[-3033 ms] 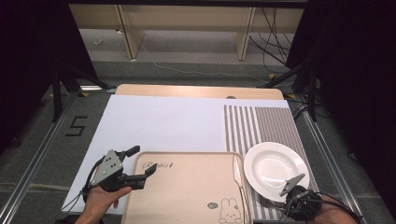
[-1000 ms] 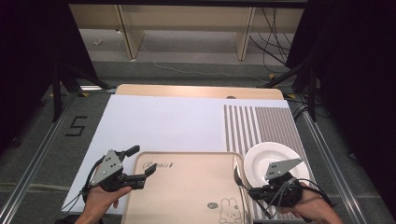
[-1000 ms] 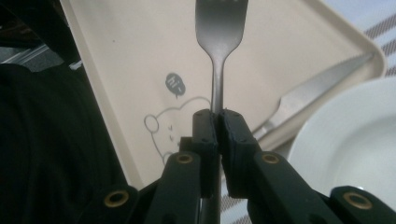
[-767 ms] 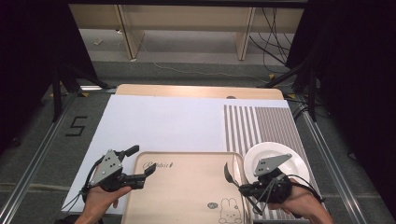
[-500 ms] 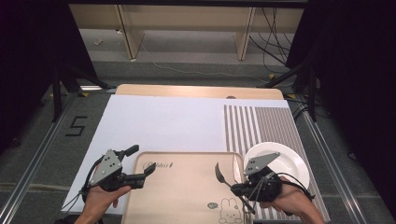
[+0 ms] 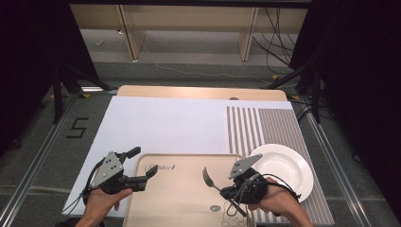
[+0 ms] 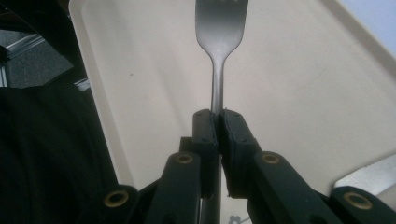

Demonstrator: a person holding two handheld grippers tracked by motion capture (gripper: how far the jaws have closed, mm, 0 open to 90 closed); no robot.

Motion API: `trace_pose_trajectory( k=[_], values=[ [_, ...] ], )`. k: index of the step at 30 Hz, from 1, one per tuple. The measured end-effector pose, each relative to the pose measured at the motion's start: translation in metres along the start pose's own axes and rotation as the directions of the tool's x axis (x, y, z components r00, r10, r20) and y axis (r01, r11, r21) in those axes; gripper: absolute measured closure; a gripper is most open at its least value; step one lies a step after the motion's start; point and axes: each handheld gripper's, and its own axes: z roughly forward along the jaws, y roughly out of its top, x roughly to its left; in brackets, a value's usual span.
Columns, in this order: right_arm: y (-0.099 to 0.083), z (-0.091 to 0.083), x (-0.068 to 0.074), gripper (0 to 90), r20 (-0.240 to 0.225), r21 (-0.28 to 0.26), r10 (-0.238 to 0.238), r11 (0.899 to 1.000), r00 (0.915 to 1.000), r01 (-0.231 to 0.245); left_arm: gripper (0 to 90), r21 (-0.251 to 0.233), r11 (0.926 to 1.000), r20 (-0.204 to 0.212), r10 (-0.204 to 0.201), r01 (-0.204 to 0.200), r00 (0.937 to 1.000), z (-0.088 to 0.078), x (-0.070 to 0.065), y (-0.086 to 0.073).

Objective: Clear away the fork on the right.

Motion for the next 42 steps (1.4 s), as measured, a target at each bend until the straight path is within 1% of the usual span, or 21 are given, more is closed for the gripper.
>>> trace_pose_trajectory(
  k=[1, 5, 6, 7, 9, 12, 13, 14, 16, 17, 19, 23, 25, 26, 27, 29, 31, 35, 36, 39, 42],
  values=[
    [0.001, 0.005, 0.002, 85.3, -0.011, 0.016, -0.003, 1.0, 0.9999, 0.003, 16.0, -0.001, 1.0, -0.001, -0.001, 0.001, 1.0, 0.0, 0.0, 0.0],
    [0.003, 0.012, 0.006, 85.3, -0.022, 0.042, 0.003, 0.999, 0.9998, -0.002, 16.0, -0.001, 1.0, 0.0, 0.001, -0.001, 1.0, 0.0, 0.0, 0.0],
    [0.003, 0.014, 0.006, 85.3, -0.023, 0.047, -0.005, 0.999, 0.9997, 0.006, 16.0, -0.001, 1.0, 0.0, 0.001, -0.001, 1.0, 0.0, 0.0, 0.0],
    [0.003, 0.015, 0.007, 85.3, -0.02, 0.057, 0.006, 0.998, 0.9998, -0.005, 16.0, -0.001, 1.0, 0.0, 0.0, 0.0, 1.0, 0.0, 0.0, 0.0],
    [0.003, 0.019, 0.006, 85.3, -0.013, 0.072, 0.003, 0.997, 0.9999, -0.002, 16.0, -0.001, 1.0, 0.0, 0.001, -0.001, 1.0, 0.0, 0.0, 0.0],
    [0.002, 0.024, 0.006, 85.2, -0.012, 0.093, 0.016, 0.996, 0.9998, -0.015, 16.0, -0.001, 1.0, 0.0, 0.001, -0.001, 1.0, 0.0, 0.0, 0.0],
    [0.002, 0.027, 0.006, 85.3, -0.016, 0.096, 0.01, 0.995, 0.9998, -0.008, 16.0, -0.001, 1.0, 0.0, 0.001, -0.001, 1.0, 0.0, 0.0, 0.0],
    [0.002, 0.027, 0.007, 85.3, -0.006, 0.104, 0.014, 0.994, 0.9999, -0.013, 16.0, 0.0, 1.0, 0.0, 0.002, -0.002, 1.0, 0.0, 0.0, 0.0],
    [0.002, 0.031, 0.007, 85.3, -0.006, 0.12, 0.017, 0.993, 0.9998, -0.017, 16.0, 0.0, 1.0, 0.0, 0.003, -0.003, 1.0, 0.0, 0.0, 0.0],
    [0.002, 0.033, 0.006, 85.2, -0.006, 0.12, 0.01, 0.993, 0.9999, -0.01, 16.0, 0.0, 1.0, 0.001, 0.001, -0.001, 1.0, 0.0, 0.0, 0.0],
    [0.002, 0.035, 0.006, 85.2, 0.007, 0.134, 0.025, 0.991, 0.9997, -0.025, 16.0, 0.0, 1.0, 0.001, 0.001, -0.001, 1.0, 0.0, 0.0, 0.0],
    [0.002, 0.04, 0.004, 85.3, 0.014, 0.15, 0.054, 0.987, 0.9984, -0.055, 16.0, 0.001, 1.0, 0.002, 0.001, -0.001, 1.0, 0.0, 0.0, 0.0],
    [0.002, 0.042, 0.003, 85.2, 0.011, 0.155, 0.053, 0.986, 0.9985, -0.055, 16.0, 0.001, 1.0, 0.002, 0.001, -0.001, 1.0, 0.0, 0.0, 0.0],
    [0.001, 0.046, 0.001, 85.2, 0.017, 0.172, 0.068, 0.983, 0.9975, -0.07, 16.0, 0.001, 1.0, 0.002, 0.001, -0.001, 1.0, 0.0, 0.0, 0.0],
    [0.001, 0.047, 0.001, 85.2, 0.009, 0.172, 0.067, 0.983, 0.9977, -0.067, 16.0, 0.001, 1.0, 0.002, 0.001, -0.001, 1.0, 0.0, 0.0, 0.0],
    [0.001, 0.051, 0.0, 85.2, 0.014, 0.185, 0.079, 0.979, 0.9967, -0.081, 16.0, 0.002, 1.0, 0.002, -0.002, 0.002, 1.0, 0.0, 0.0, 0.0],
    [0.001, 0.053, 0.0, 85.2, 0.011, 0.189, 0.08, 0.979, 0.9968, -0.08, 16.0, 0.002, 1.0, 0.002, -0.001, 0.001, 1.0, 0.0, 0.0, 0.0],
    [0.002, 0.063, -0.001, 85.2, 0.017, 0.212, 0.098, 0.972, 0.995, -0.099, 16.0, 0.002, 1.0, 0.003, -0.002, 0.002, 1.0, 0.0, 0.001, 0.0],
    [0.002, 0.064, -0.001, 85.1, 0.012, 0.214, 0.094, 0.972, 0.9955, -0.094, 16.0, 0.002, 1.0, 0.002, -0.001, 0.001, 1.0, 0.0, 0.001, 0.0],
    [0.002, 0.067, -0.001, 85.1, 0.016, 0.224, 0.099, 0.969, 0.9949, -0.1, 16.0, 0.001, 1.0, 0.002, -0.003, 0.003, 1.0, 0.0, 0.001, 0.0],
    [0.001, 0.073, 0.0, 84.7, 0.026, 0.24, 0.092, 0.966, 0.9954, -0.096, 16.0, 0.0, 1.0, 0.002, -0.004, 0.004, 1.0, 0.0, 0.001, 0.0]
  ],
)
